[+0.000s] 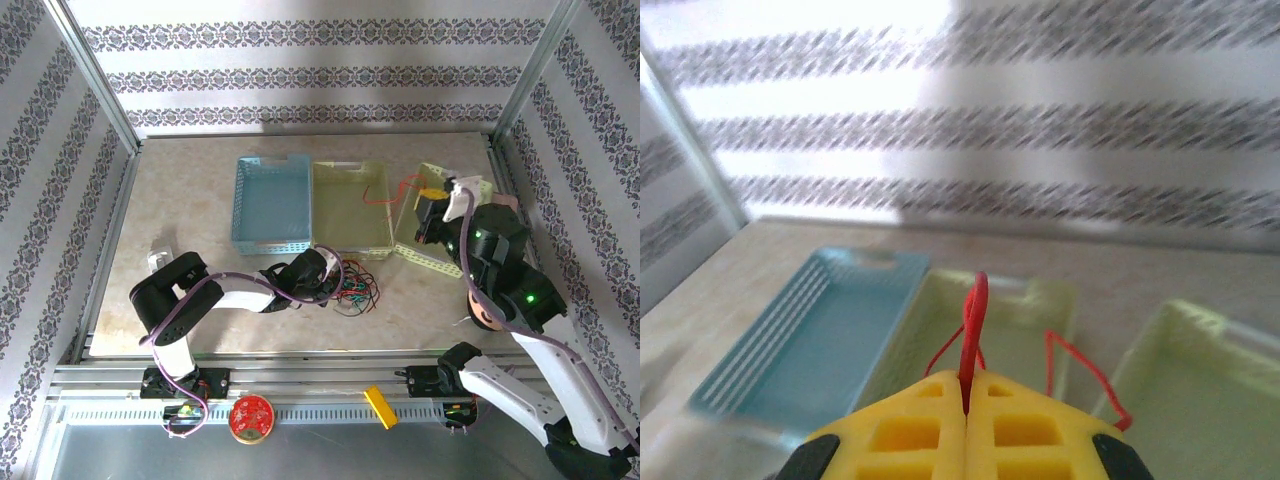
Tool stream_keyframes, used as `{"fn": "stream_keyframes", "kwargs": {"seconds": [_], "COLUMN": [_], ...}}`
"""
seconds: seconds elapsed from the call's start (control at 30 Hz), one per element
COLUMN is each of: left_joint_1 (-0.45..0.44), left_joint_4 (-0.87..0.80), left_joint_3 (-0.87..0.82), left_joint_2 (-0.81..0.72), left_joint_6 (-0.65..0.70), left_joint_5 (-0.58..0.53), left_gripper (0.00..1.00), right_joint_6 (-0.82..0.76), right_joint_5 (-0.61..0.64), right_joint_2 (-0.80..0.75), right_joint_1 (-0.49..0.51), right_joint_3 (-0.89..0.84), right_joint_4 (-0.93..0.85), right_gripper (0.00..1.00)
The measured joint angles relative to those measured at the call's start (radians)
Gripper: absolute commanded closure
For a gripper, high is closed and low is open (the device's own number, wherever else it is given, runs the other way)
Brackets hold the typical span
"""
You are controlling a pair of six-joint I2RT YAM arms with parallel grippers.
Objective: Untangle the cables
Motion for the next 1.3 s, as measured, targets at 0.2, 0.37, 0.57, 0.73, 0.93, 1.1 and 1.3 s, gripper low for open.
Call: {"fn": "stream_keyframes", "kwargs": {"seconds": [0.2, 0.37, 0.57, 0.73, 0.93, 1.1, 1.3], "left_joint_1": [-0.003, -0.027, -0.034, -0.034, -0.034, -0.034, -0.034], "left_joint_4": [-0.006, -0.049, -0.074, -0.053, -0.026, -0.023, -0.026], "left_joint_3": [0.000, -0.005, -0.040, -0.064, -0.100, -0.101, -0.069], "left_joint_2": [-0.007, -0.046, -0.145, -0.196, -0.197, -0.196, -0.173], "left_joint_6": [0.000, 0.002, 0.003, 0.006, 0.009, 0.010, 0.013], "left_joint_5": [-0.003, -0.005, -0.012, -0.011, -0.011, -0.011, -0.012], "left_gripper": [1.00, 1.00, 1.00, 0.95, 0.92, 0.86, 0.80], "right_joint_6": [0.020, 0.169, 0.339, 0.394, 0.357, 0.277, 0.236], "right_joint_5": [0.106, 0.067, -0.082, -0.201, -0.195, -0.270, -0.494], "right_joint_2": [0.073, 0.171, 0.354, 0.438, 0.366, 0.288, 0.335], "right_joint_1": [-0.224, -0.431, -0.553, -0.563, -0.507, -0.351, -0.085], "right_joint_3": [0.050, -0.023, -0.134, -0.182, -0.187, -0.187, -0.255], "right_joint_4": [0.026, 0.050, 0.062, 0.048, -0.002, -0.068, -0.098], "right_gripper": [1.00, 1.00, 0.66, 0.34, 0.29, 0.31, 0.38]}}
